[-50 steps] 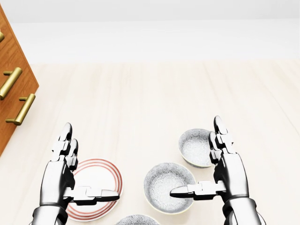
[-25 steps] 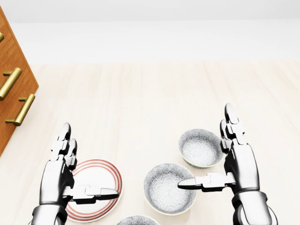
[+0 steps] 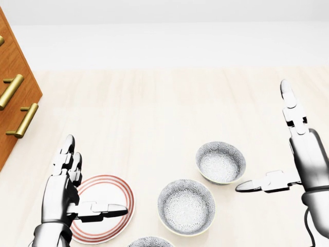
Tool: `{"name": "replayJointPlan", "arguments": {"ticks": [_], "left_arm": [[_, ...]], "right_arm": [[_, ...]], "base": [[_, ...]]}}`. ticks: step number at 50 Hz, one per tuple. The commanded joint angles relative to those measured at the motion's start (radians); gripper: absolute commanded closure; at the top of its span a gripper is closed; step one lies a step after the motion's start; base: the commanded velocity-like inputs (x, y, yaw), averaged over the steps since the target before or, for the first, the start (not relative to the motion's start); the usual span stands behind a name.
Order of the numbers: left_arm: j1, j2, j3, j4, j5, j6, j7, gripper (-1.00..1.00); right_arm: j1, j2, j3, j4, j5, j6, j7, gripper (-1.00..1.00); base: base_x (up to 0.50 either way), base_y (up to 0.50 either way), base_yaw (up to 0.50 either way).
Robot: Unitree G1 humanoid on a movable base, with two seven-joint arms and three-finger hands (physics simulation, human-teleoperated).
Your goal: Stack the bowl at the front on the bowl in the middle.
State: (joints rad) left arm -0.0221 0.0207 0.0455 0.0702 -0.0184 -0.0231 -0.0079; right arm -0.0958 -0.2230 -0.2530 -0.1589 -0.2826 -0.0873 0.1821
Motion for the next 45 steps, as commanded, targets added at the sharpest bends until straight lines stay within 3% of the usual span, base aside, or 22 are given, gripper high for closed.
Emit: {"name": "replayJointPlan", "arguments": {"ticks": [1,8,12,14,20,32,35,40,45], "left_arm": [[-0.005,0.001,0.004,0.007,-0.006,0.003,0.004,-1.00],[-0.014,0.002,0.006,0.027,-0.010,-0.004,0.006,-1.00],[-0.014,0.002,0.006,0.014,-0.012,0.010,0.009,-1.00],[-0.015,0.003,0.007,0.024,-0.013,0.003,0.008,-1.00],[-0.015,0.001,0.008,0.011,-0.019,0.022,0.011,-1.00],[-0.016,0.003,0.010,0.015,-0.027,0.026,0.012,-1.00],[-0.017,0.003,0.009,0.020,-0.025,0.022,0.012,-1.00],[-0.014,0.002,0.010,0.004,-0.028,0.037,0.014,-1.00],[-0.016,0.002,0.011,0.012,-0.029,0.032,0.014,-1.00]], "right_arm": [[0.000,-0.091,-0.037,0.138,-0.357,0.000,-0.055,-1.00],[-0.024,-0.149,-0.034,0.190,-0.647,0.000,-0.191,-1.00],[-0.030,-0.149,-0.014,0.198,-0.748,0.000,-0.241,-1.00],[-0.034,-0.172,0.002,0.208,-0.857,0.000,-0.313,-1.00],[-0.036,-0.174,0.060,0.260,-1.045,0.000,-0.487,-1.00],[-0.027,-0.119,0.186,0.378,-1.180,0.000,-0.672,-1.00],[-0.038,-0.111,0.199,0.409,-1.170,0.000,-0.680,-1.00],[-0.047,-0.111,0.218,0.455,-1.178,0.000,-0.706,-1.00],[-0.065,-0.109,0.247,0.536,-1.202,0.000,-0.706,-1.00]], "base": [[0.00,0.00,0.00],[0.00,0.00,0.00],[0.00,0.00,0.00],[0.00,0.00,0.00],[0.00,0.00,0.00],[0.00,0.00,0.00],[0.00,0.00,0.00],[0.00,0.00,0.00],[0.00,0.00,0.00]]}}
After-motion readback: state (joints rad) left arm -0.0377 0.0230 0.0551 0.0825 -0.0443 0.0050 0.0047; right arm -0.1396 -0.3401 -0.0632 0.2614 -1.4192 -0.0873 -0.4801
